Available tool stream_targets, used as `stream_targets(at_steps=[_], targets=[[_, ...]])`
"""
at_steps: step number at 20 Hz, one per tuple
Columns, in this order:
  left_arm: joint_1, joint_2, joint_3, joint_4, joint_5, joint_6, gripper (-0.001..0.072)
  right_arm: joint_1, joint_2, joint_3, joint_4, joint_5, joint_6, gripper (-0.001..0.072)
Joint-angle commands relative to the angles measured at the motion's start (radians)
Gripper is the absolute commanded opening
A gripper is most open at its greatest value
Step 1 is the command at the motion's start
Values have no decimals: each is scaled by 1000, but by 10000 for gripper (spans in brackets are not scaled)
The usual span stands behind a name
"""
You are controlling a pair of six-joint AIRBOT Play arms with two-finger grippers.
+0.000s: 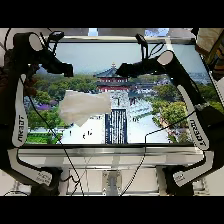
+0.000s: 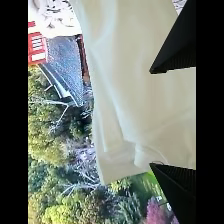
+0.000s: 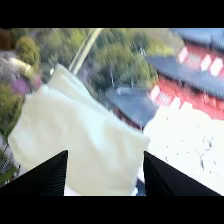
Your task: Fold the shirts.
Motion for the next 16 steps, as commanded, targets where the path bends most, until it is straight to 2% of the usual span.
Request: stream_targets(at_steps=[1,3,8,10,12,16], targets=[[0,-35,-2,-60,-6,14,643,-68,-11,-113,27,153,73,534],[0,-42,-2,-60,-6,14,643,-51,-50,-184,66,166,66,535],[0,-42,-2,-59,-5,14,641,36,-208,-243,243,90,31,536],[0,-42,-2,-59,-6,14,635,92,-266,-242,357,34,-50,536],[0,-42,-2,-59,-6,13,635,136,-309,-242,452,-24,-85,536],[0,-42,-2,-59,-5,13,634,196,-354,-242,488,-71,-103,529]])
